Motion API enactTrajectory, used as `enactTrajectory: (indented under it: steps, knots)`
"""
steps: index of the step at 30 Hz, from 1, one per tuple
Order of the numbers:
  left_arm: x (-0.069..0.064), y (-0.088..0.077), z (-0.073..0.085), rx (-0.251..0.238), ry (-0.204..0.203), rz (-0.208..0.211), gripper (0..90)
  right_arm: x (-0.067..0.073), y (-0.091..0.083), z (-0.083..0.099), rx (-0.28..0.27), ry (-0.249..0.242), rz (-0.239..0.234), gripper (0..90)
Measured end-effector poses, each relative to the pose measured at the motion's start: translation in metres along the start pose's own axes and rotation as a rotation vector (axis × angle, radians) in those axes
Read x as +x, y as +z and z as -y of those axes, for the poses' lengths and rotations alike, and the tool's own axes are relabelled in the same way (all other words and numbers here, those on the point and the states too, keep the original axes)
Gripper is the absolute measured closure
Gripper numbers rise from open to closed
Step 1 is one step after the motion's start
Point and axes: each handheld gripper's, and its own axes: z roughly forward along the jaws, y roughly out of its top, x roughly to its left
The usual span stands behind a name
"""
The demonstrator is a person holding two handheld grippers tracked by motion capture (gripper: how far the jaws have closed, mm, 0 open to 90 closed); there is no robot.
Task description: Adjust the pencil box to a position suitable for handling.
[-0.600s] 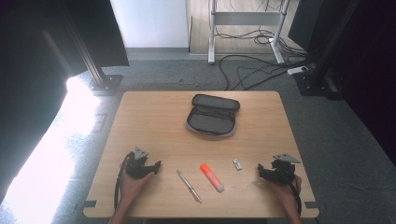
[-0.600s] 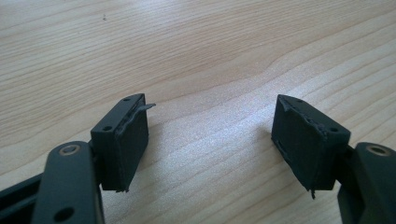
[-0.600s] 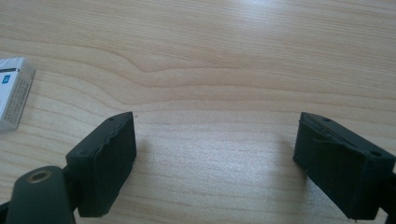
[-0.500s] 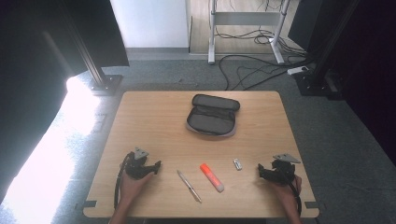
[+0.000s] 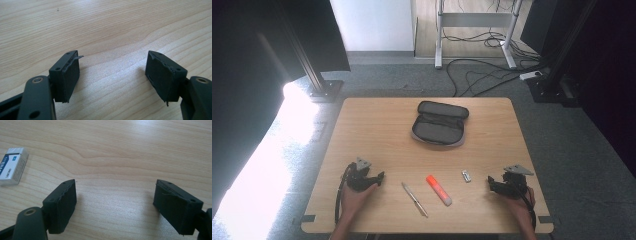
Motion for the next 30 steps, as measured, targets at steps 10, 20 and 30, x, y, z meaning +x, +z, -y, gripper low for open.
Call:
enactTrajectory:
  steps: [10, 20, 30]
  knots:
    - [-0.004, 0.002, -0.004, -0.05, -0.002, -0.026, 31.7, 0.006, -0.005, 0.004, -0.009, -0.028, -0.03, 22.5]
    - [0.004, -0.008, -0.014, -0.094, -0.02, 0.036, 32.8, 0.007, -0.005, 0.004, -0.009, -0.021, -0.023, 22.8]
    - [0.0, -0.016, -0.042, -0.122, -0.005, 0.112, 33.0, 0.006, -0.006, 0.005, -0.009, -0.017, -0.02, 22.6]
